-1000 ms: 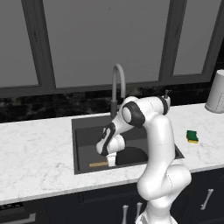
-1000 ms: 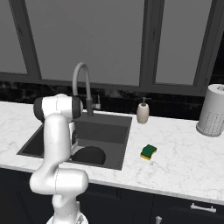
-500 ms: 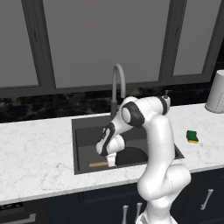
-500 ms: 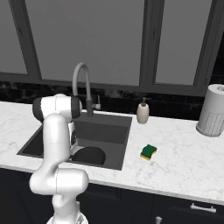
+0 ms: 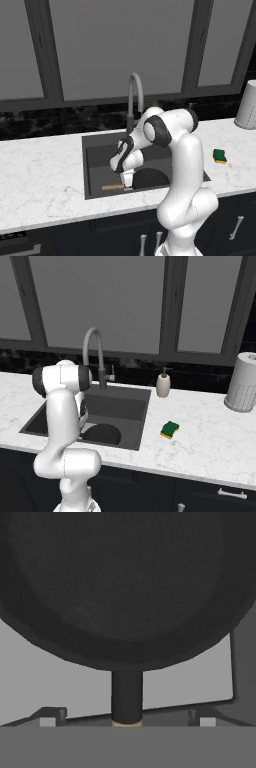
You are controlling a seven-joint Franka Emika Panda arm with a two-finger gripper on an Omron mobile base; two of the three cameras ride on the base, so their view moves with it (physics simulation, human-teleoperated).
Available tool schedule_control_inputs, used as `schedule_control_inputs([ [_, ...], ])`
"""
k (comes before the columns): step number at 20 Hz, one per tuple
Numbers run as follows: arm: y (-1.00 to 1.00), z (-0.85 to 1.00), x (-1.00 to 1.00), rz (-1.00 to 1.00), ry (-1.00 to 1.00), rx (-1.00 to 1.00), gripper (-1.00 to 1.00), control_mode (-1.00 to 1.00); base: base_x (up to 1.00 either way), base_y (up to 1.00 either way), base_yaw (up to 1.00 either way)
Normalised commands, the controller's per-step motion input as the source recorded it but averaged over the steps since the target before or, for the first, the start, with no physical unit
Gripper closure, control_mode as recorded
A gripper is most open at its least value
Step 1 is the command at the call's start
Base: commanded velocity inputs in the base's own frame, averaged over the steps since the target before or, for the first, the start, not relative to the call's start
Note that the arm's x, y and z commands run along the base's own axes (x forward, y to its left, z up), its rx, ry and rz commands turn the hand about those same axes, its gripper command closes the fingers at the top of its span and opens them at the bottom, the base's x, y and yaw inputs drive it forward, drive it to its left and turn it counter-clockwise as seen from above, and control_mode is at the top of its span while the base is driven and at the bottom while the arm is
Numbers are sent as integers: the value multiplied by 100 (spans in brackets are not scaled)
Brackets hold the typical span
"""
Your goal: Pick the pan and sponge and place them into the sink. Then turn on the water.
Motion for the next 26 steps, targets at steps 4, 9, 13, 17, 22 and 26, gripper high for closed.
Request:
schedule_control_inputs([
  [4, 0, 76, 0, 0, 0, -1, -100, -100, 0, 0, 0],
  [9, -2, 79, -13, 0, 0, -1, -100, -100, 0, 0, 0],
  [13, -6, 70, -46, 0, 0, 0, -100, -100, 0, 0, 0],
  [17, 0, 61, -52, 0, 0, 0, -100, -100, 0, 0, 0],
  [22, -11, 66, -57, 3, 0, 0, -100, -100, 0, 0, 0],
  [26, -23, 61, -61, 5, 0, 0, -100, -100, 0, 0, 0],
])
